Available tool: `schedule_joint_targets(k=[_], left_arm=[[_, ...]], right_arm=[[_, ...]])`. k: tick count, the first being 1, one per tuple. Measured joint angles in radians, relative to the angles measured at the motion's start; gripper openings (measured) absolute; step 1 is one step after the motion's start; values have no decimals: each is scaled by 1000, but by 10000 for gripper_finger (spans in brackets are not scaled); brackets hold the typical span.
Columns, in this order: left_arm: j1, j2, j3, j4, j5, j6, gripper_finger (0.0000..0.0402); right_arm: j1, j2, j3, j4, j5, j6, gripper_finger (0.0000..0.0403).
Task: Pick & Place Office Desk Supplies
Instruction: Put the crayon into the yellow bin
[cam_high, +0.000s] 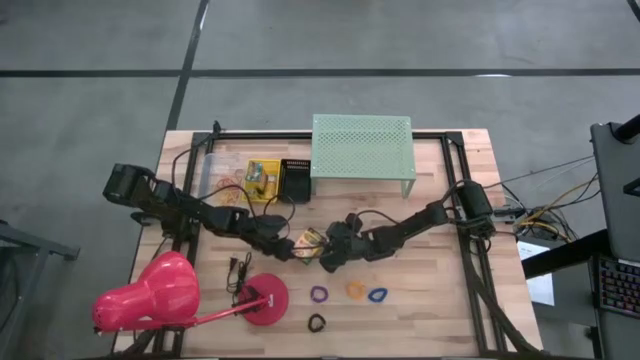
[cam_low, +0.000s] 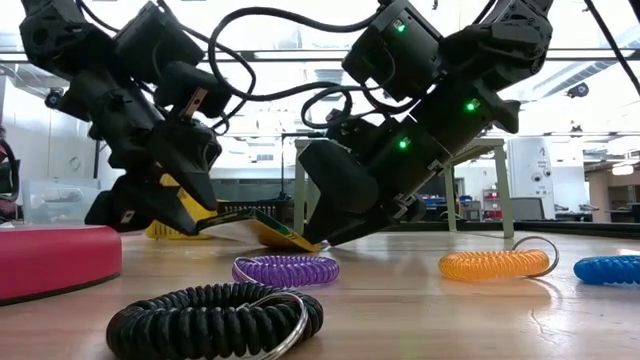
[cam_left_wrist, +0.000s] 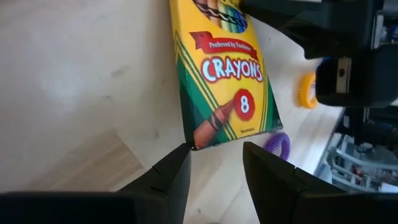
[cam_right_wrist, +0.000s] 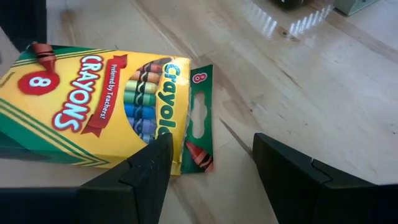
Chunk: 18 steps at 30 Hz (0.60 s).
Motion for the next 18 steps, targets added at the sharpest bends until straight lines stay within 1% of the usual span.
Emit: schedule_joint_targets(k=[4, 9, 18], left_arm=[[0, 0, 0, -26, -85, 0, 150], [5, 0, 0, -39, -241, 0, 150], [3, 1, 6, 49, -264, 2, 149]], right_arm=[[0, 0, 0, -3, 1, 2, 226], [0, 0, -1, -5, 15, 2, 226], [0, 1, 0, 23, 5, 3, 226]])
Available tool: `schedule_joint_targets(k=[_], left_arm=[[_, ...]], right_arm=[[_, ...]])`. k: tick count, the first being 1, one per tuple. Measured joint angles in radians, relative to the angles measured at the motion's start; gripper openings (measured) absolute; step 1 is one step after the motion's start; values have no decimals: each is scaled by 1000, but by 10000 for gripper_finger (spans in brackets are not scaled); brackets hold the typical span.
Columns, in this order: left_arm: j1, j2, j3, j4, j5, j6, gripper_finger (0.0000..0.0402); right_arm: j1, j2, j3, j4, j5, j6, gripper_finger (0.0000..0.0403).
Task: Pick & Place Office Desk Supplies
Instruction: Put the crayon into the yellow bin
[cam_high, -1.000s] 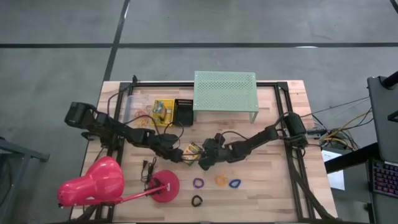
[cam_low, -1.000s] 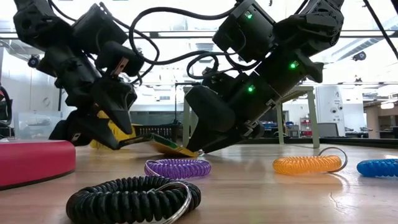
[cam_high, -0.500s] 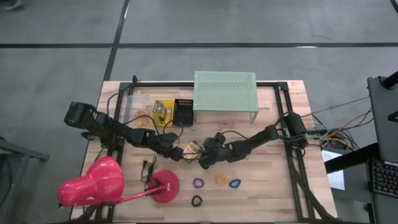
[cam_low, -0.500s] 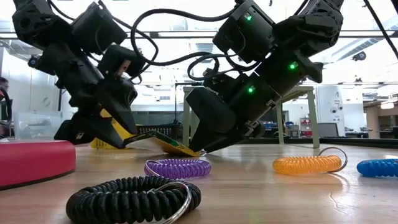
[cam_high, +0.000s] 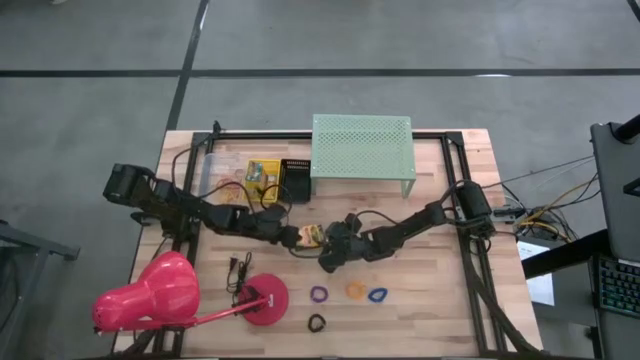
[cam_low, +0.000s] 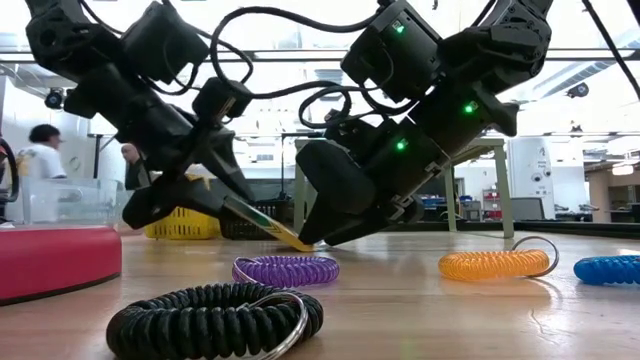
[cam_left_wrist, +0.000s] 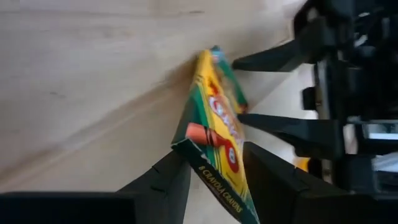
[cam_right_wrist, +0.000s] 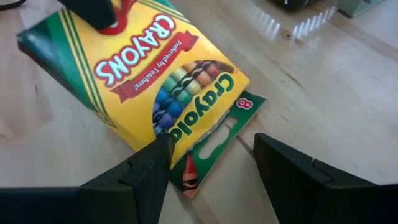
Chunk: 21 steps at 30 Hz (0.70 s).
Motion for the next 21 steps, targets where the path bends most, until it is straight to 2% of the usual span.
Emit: schedule_joint_targets(k=[13, 21], left_arm=[[-4, 0, -1, 5, 8, 24, 148], [-4, 1, -2, 1, 11, 22, 113]], right_arm=[[0, 2, 2, 15, 0, -5, 226], [1, 2, 2, 15, 1, -5, 226]])
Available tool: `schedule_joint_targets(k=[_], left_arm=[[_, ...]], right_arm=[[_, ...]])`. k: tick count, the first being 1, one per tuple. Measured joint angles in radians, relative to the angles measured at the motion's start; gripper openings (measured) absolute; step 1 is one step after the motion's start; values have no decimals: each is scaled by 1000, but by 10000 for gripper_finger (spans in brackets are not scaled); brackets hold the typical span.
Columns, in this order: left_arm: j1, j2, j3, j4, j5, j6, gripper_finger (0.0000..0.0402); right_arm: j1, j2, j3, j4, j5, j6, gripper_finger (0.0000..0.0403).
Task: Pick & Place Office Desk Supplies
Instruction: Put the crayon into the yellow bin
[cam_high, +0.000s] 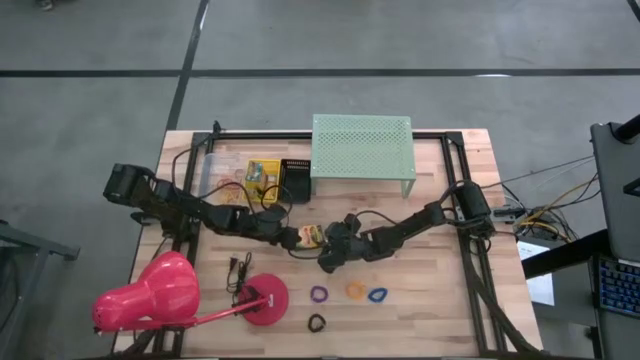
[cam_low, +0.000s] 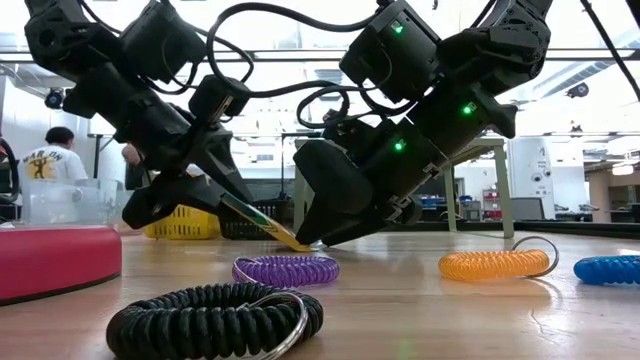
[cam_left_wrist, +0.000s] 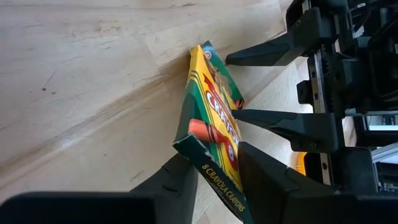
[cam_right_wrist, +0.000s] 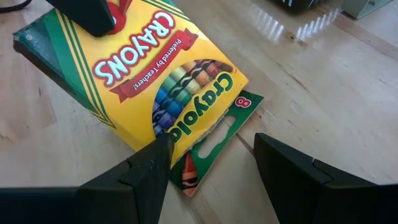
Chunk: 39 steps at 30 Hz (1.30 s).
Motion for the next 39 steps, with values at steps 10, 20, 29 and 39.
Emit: schedule_joint_targets(k=[10, 20, 29, 39], left_arm=[[0, 0, -1, -4, 0, -5, 71], [0, 0, -1, -4, 1, -5, 44], [-1, 0, -1, -3, 4, 2, 46], [-1, -8, -2, 2, 8, 2, 46]], right_arm=[[0, 0, 0, 1, 0, 0, 226], [0, -2, 0, 1, 1, -10, 226], [22, -123, -7, -112, -27, -104, 226], [96, -332, -17, -496, 104, 64, 226]])
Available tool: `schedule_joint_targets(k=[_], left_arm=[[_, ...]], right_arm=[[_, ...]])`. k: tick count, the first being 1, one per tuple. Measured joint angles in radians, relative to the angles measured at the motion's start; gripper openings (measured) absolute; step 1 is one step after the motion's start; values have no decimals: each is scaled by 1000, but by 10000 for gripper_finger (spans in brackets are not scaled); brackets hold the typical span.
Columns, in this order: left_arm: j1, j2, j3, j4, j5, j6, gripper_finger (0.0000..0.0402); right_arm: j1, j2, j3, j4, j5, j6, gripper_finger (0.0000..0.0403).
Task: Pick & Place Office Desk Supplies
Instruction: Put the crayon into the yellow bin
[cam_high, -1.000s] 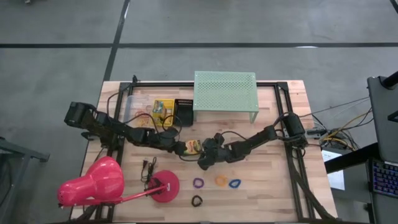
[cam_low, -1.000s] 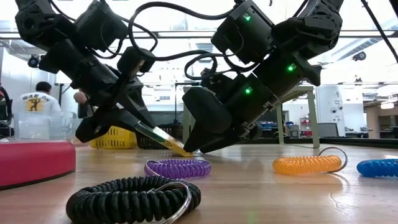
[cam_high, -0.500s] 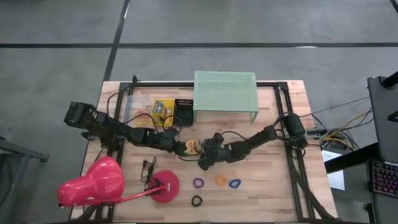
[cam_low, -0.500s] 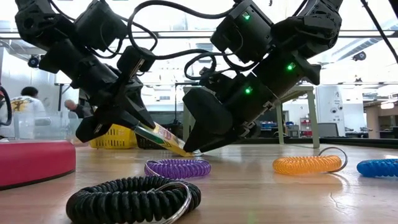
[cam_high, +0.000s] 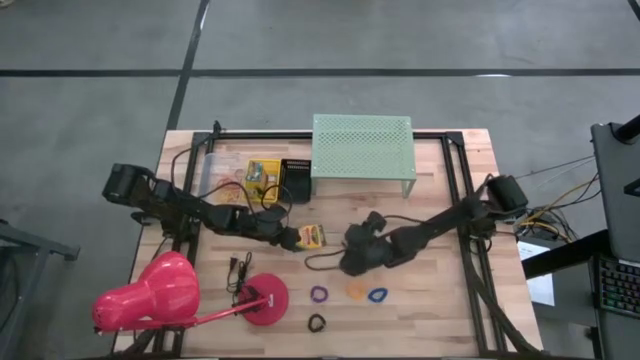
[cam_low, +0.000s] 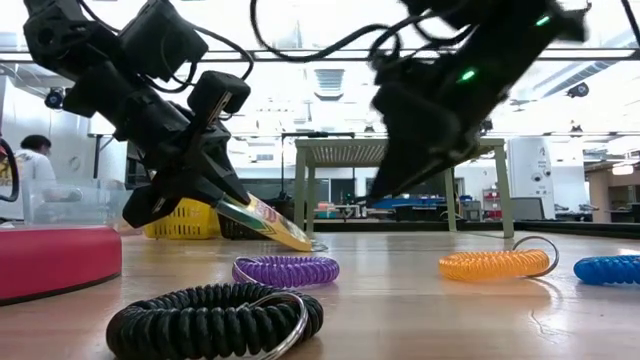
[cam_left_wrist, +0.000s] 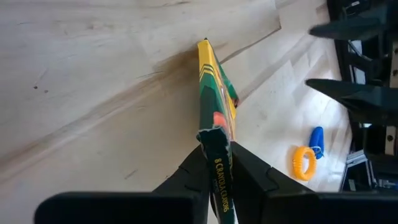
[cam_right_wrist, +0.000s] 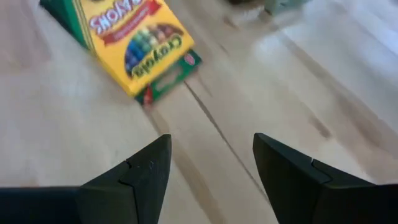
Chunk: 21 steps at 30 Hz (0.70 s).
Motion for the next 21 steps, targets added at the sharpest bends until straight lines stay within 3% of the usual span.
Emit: schedule_joint_targets(k=[5, 11, 21], left_arm=[[0, -35, 0, 11, 16, 7, 46], [1, -136, 0, 7, 44, 18, 46], [-2, -470, 8, -223, 45, 93, 46]], right_arm=[[35, -25, -12, -132, 81, 117, 226], [45, -25, -65, -149, 88, 216, 226], [43, -25, -157, -149, 92, 358, 226]])
